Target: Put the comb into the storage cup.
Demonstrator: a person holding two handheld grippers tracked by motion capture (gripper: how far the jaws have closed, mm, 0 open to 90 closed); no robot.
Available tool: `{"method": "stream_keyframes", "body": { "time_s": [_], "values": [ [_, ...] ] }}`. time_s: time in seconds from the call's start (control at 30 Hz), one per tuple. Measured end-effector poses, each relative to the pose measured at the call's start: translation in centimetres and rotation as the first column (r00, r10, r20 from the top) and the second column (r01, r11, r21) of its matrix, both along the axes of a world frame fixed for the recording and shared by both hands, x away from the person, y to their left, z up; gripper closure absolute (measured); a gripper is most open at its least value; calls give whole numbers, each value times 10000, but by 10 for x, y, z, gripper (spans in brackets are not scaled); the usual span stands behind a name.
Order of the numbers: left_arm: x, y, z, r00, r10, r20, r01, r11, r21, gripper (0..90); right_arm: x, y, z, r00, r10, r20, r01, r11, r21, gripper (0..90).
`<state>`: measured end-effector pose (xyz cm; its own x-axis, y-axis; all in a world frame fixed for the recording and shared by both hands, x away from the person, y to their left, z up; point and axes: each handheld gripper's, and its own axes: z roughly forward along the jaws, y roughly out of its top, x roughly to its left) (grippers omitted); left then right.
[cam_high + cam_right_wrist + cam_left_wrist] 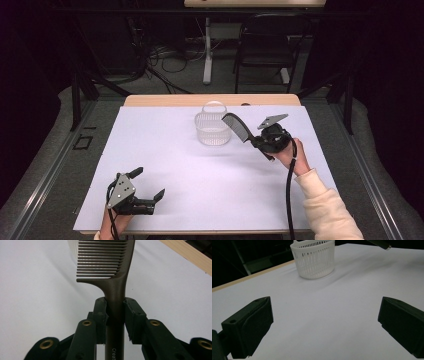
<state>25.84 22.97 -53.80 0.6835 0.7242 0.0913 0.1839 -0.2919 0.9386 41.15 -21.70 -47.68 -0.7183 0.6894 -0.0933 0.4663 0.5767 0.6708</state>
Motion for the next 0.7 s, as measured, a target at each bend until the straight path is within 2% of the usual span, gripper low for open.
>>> {"method": "stream_keyframes", "body": {
  "time_s": [0.7],
  "values": [
    [0,0,0,10000,12,7,-12,10000,-5,0,4,8,6,9995,53,308,-56,9999,96,726]
  ]
}}
